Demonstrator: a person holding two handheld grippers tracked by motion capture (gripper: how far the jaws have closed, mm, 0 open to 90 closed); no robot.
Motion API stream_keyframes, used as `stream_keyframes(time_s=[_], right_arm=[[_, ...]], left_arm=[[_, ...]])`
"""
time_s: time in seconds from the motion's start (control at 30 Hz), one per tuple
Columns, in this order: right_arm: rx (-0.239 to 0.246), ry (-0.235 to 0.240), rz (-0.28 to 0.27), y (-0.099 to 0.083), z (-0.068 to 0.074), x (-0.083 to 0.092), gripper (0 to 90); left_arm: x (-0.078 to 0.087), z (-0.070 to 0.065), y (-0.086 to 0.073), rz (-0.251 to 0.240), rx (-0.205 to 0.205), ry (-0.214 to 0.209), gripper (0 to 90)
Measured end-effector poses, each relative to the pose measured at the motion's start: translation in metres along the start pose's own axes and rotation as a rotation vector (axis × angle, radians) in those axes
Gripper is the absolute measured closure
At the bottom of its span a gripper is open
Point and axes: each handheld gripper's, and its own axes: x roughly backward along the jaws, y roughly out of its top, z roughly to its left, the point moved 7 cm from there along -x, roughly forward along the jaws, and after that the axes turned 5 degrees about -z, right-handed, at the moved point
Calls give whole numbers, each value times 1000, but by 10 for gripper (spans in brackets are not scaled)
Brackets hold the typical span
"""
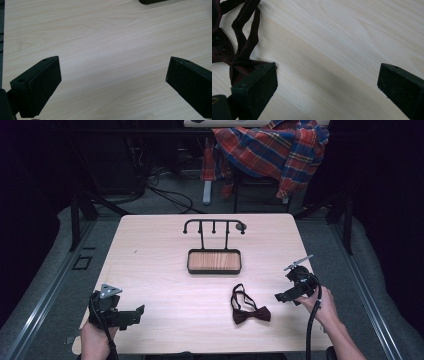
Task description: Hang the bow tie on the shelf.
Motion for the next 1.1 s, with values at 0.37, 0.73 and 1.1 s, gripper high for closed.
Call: stream_keyframes(time_s=[0.37,0.73,1.1], right_arm=[[20,36,-28,10,10,2,22],[93,97,-40,33,39,-5,54],[154,136,1,56,62,-27,142]], left_arm=[[0,0,-1,1,-1,0,1],[0,1,0,-8,9,-7,1],[0,1,0,1,6,-10,1]])
